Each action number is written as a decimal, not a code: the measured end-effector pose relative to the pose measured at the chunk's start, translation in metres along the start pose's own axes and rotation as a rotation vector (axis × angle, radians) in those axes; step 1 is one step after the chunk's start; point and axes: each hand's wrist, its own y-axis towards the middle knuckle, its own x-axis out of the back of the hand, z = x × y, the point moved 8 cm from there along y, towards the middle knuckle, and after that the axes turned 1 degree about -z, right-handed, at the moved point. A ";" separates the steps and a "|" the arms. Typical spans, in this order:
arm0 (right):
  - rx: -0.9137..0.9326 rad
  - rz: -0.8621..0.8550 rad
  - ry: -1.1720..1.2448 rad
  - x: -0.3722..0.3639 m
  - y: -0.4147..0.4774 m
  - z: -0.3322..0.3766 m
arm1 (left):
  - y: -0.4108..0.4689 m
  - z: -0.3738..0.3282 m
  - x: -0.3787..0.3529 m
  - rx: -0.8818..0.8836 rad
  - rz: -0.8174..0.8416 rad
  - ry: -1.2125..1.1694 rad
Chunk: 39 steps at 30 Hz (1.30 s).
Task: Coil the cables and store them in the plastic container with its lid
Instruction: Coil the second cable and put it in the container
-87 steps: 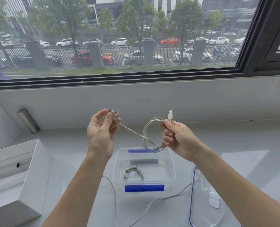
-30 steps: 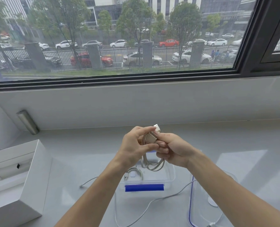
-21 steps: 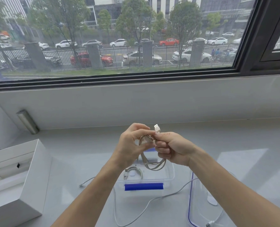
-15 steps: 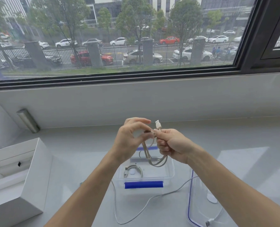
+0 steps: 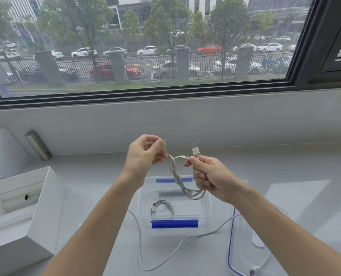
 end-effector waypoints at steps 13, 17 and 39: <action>-0.051 -0.094 0.035 0.024 0.004 -0.027 | -0.040 0.086 -0.055 0.578 0.390 -0.086; -0.064 -0.126 0.040 0.038 0.007 -0.035 | -0.039 0.091 -0.058 0.496 0.420 0.024; -0.269 -0.274 -0.580 0.082 0.075 -0.117 | 0.010 0.197 -0.029 0.407 0.066 0.427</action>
